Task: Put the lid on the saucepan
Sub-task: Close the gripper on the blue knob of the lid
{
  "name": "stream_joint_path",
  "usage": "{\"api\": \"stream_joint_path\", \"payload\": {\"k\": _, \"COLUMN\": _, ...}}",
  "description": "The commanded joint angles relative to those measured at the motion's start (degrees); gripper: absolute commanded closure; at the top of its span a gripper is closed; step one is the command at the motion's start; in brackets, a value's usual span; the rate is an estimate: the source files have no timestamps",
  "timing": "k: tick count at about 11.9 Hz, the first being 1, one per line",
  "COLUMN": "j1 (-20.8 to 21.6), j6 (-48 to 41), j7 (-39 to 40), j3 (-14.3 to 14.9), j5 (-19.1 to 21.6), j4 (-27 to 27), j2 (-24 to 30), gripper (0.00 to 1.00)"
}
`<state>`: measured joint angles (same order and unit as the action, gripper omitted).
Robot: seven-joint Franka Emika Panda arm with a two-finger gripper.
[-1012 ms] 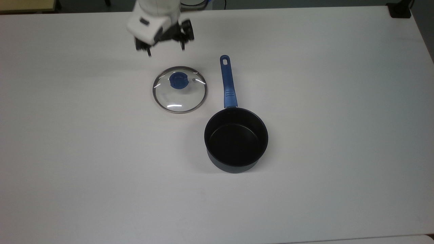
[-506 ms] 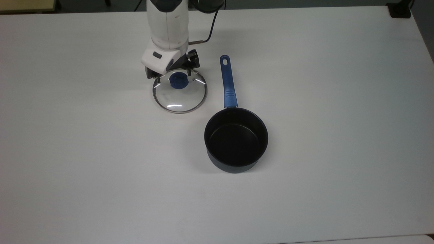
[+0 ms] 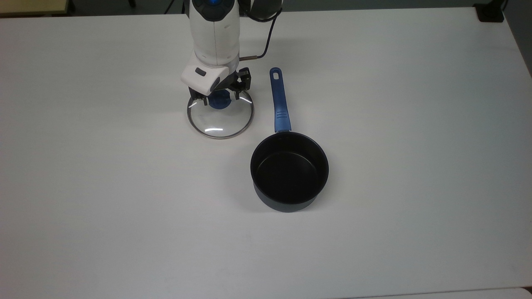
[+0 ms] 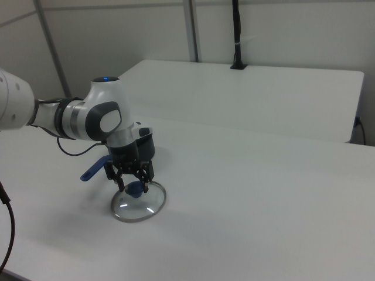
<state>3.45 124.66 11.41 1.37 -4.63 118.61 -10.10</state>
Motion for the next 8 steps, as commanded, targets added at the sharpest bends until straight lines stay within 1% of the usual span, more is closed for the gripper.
{"api": "stream_joint_path", "payload": {"k": 1, "j1": 0.59, "j6": 2.61, "j7": -1.04, "j3": 0.21, "j5": 1.11, "j4": 0.13, "j2": -0.53, "gripper": 0.23}}
{"api": "stream_joint_path", "payload": {"k": 3, "j1": 0.42, "j6": 1.91, "j7": -0.51, "j3": 0.21, "j5": 1.11, "j4": -0.13, "j2": -0.10, "gripper": 0.58}}
{"api": "stream_joint_path", "payload": {"k": 4, "j1": 0.07, "j6": 0.78, "j7": -0.08, "j3": 0.21, "j5": 1.11, "j4": -0.39, "j2": 0.43, "gripper": 0.67}}
{"api": "stream_joint_path", "payload": {"k": 6, "j1": -0.37, "j6": -7.11, "j7": -0.51, "j3": 0.38, "j5": 1.02, "j4": -8.27, "j2": -0.44, "gripper": 0.67}}
{"api": "stream_joint_path", "payload": {"k": 8, "j1": -0.46, "j6": -10.38, "j7": -0.95, "j3": 0.65, "j5": 1.02, "j4": -16.17, "j2": -2.02, "gripper": 0.67}}
